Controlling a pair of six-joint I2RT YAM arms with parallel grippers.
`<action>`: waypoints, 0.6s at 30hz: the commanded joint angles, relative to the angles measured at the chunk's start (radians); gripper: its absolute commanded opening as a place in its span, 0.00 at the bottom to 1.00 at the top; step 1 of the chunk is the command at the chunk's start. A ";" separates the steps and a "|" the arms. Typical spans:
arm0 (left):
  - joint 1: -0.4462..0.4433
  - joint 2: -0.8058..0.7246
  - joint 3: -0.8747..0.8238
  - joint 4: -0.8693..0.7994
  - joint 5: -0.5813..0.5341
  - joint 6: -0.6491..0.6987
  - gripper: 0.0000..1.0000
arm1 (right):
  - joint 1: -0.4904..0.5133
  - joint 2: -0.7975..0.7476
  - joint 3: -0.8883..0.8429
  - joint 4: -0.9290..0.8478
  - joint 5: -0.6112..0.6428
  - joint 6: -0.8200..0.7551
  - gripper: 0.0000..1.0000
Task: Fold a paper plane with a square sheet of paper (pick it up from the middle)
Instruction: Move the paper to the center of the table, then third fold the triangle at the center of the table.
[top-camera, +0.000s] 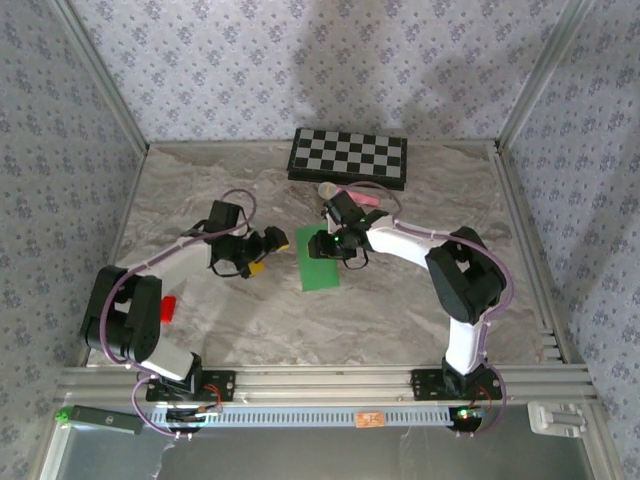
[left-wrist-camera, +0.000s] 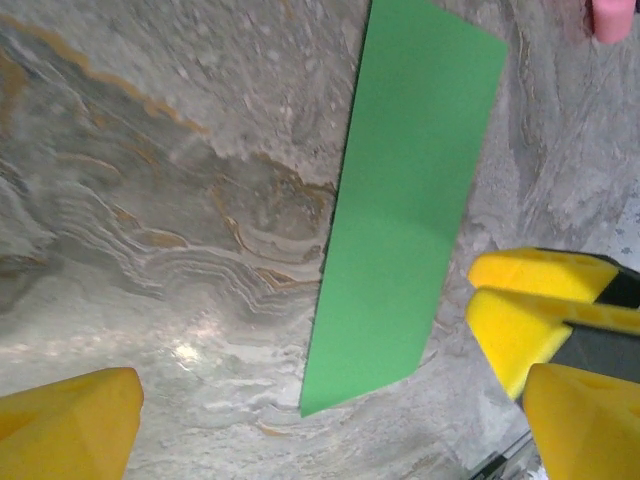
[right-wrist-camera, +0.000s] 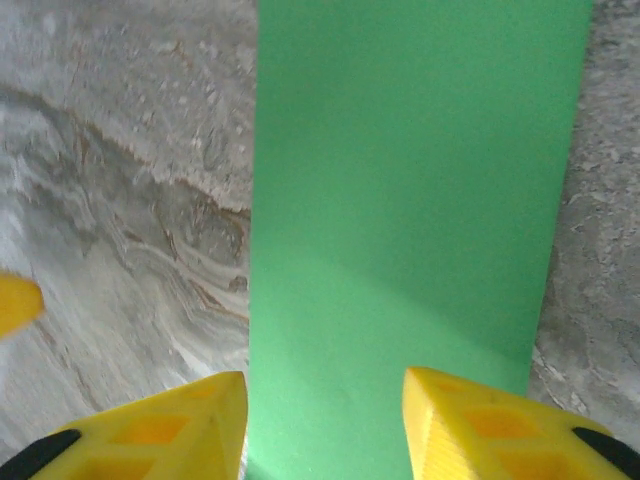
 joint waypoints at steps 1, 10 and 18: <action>-0.028 0.010 -0.023 0.052 0.024 -0.068 0.95 | -0.003 0.020 -0.028 0.047 0.020 0.148 0.43; -0.098 0.080 -0.041 0.141 0.055 -0.129 0.70 | -0.011 0.067 -0.081 0.053 0.029 0.163 0.42; -0.122 0.136 -0.034 0.169 0.088 -0.122 0.49 | -0.025 0.088 -0.147 0.074 0.017 0.198 0.42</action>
